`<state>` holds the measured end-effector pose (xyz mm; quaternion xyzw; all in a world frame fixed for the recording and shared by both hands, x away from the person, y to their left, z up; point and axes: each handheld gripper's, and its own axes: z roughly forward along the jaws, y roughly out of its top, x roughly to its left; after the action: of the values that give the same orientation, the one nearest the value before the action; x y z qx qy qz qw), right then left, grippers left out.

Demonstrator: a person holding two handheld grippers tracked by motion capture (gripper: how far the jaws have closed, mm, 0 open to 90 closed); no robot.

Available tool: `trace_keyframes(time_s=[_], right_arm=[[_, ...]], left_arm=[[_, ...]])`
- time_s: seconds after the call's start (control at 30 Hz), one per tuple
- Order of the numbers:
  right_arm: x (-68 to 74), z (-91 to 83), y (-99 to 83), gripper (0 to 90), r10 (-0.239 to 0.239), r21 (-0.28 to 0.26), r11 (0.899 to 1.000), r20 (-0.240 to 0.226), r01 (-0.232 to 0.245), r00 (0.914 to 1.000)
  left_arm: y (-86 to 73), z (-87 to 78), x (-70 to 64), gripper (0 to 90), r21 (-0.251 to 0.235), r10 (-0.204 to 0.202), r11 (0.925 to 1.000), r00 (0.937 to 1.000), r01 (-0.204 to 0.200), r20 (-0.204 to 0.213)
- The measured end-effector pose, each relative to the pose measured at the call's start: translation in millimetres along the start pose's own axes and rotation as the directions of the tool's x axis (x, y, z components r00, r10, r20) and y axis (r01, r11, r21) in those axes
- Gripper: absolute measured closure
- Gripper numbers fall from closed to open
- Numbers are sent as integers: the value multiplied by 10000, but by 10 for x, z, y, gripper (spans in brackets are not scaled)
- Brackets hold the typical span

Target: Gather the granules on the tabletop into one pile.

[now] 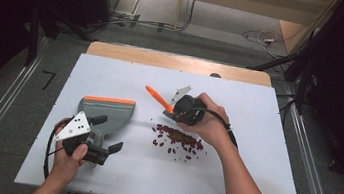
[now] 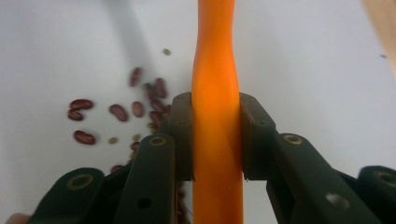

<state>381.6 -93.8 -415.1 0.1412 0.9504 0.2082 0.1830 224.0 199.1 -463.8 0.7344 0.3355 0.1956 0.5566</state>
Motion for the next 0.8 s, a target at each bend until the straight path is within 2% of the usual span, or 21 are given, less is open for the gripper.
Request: trace_keyframes(time_s=[0.03,0.17,0.27,0.37,0.43,0.5,0.57,0.6,0.8], right_arm=[[0,0,0,692,0,0,10000,0,0,10000],[-182,-44,-166,692,563,250,9980,659,-581,9962],[-273,3,-304,692,1076,515,9921,1157,-1142,9874],[-290,101,-403,691,1372,810,9855,1371,-1492,9810],[-259,121,-416,691,1555,685,9839,1251,-1649,9799],[-207,127,-387,692,1440,848,9842,1271,-1554,9814],[-108,122,-343,692,1519,960,9820,1128,-1629,9819],[-108,122,-343,692,1519,960,9820,1128,-1629,9819],[-17,32,-291,692,1498,818,9852,166,-1506,9886]], left_arm=[[-1,1,0,0,7,12,10000,10000,-12,7],[-4,-2,10,0,21,-1,10000,10000,1,5],[-8,1,18,0,18,-17,10000,10000,17,8],[-7,4,18,0,18,-19,10000,10000,19,17],[-8,7,16,0,28,-29,10000,10000,29,2],[-9,10,14,0,59,-31,10000,10000,31,3],[-7,12,9,0,35,-27,10000,10000,27,15],[-6,11,7,0,23,-21,10000,10000,20,35],[0,3,2,0,-19,1,10000,10000,-1,12]])
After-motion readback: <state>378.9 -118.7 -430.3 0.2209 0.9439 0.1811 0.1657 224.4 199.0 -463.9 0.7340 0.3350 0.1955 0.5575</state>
